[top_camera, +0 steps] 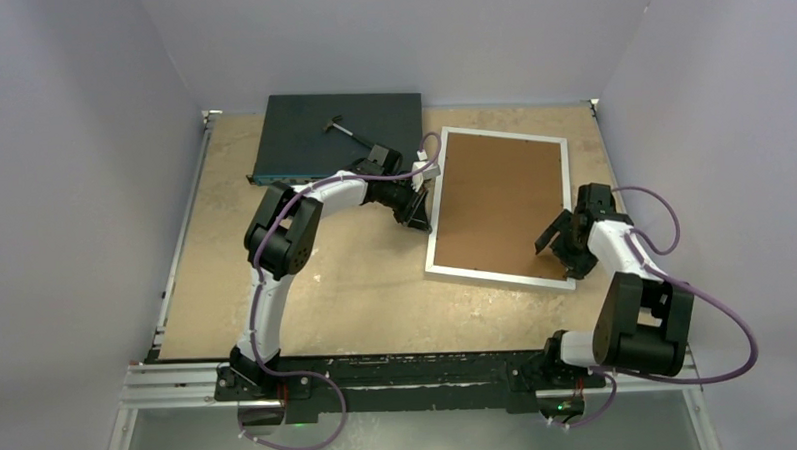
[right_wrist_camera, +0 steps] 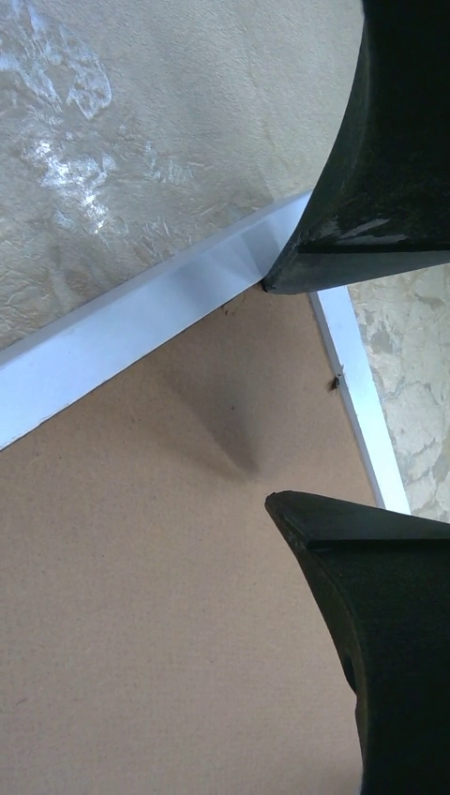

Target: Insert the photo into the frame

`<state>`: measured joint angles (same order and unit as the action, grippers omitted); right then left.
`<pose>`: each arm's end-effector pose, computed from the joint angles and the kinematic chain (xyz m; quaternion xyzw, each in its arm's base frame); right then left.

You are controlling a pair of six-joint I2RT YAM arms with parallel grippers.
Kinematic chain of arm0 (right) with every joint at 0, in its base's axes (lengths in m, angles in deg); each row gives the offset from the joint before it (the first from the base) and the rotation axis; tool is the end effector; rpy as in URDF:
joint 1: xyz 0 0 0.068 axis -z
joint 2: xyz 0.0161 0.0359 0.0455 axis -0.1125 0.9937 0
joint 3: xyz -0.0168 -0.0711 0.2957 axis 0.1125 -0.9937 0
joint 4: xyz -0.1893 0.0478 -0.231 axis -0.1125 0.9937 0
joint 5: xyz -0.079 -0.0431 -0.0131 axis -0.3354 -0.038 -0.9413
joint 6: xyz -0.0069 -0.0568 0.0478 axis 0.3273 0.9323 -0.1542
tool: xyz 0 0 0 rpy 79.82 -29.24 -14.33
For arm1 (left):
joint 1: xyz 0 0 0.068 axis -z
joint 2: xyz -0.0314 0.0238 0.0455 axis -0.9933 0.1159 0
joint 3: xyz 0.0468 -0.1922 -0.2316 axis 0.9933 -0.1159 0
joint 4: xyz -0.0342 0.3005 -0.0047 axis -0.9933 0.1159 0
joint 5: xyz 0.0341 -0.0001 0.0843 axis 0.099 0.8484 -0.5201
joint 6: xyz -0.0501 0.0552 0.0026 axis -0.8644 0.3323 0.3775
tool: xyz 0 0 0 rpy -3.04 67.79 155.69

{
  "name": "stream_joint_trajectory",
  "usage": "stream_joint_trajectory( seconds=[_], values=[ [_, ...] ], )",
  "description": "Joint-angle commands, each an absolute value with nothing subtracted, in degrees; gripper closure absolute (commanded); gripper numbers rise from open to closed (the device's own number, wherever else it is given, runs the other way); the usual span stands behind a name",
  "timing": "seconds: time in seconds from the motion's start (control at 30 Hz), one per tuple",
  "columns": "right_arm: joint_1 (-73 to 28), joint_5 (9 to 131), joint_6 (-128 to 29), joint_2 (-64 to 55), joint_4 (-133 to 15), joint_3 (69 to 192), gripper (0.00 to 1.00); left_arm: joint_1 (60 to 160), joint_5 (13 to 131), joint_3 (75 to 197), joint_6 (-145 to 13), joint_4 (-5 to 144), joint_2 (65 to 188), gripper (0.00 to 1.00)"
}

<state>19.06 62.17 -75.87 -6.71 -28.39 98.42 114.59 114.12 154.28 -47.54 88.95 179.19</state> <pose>0.2796 -0.0633 0.1632 0.3818 0.9010 0.0315 0.2038 0.4302 -0.3173 0.1259 0.4034 0.7741 -0.4536 0.1796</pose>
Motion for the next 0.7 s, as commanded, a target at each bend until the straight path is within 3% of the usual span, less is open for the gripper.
stream_joint_trajectory(
  seconds=[0.0, 0.17, 0.33, 0.53, 0.67],
  values=[
    [17.94, 73.67, -81.16, -3.31, -32.92, 91.55, 0.2, 114.72, 109.57, 153.1, -44.81, 88.15, 179.3, 0.89],
    [17.9, 79.84, -80.18, -4.85, -37.56, 94.24, 0.15, 114.59, 110.04, 153.54, -44.6, 88.95, 178.57, 0.88],
    [16.95, 80.88, -77.9, -9.5, -39.93, 101.9, 0.11, 114.63, 111.57, 156.22, -42.29, 95.16, 176.95, 0.72],
    [4.02, 72.99, -77.34, -8.11, -43.31, 105.15, 0.09, 114.04, 110.66, 157.74, -38.9, 103.43, 171.84, 0.6],
    [3.38, 69.75, -78.72, -7.53, -44.26, 108.2, 0.06, 113.84, 107.76, 158.63, -38.1, 108.33, 166.79, 0.56]
  ],
)
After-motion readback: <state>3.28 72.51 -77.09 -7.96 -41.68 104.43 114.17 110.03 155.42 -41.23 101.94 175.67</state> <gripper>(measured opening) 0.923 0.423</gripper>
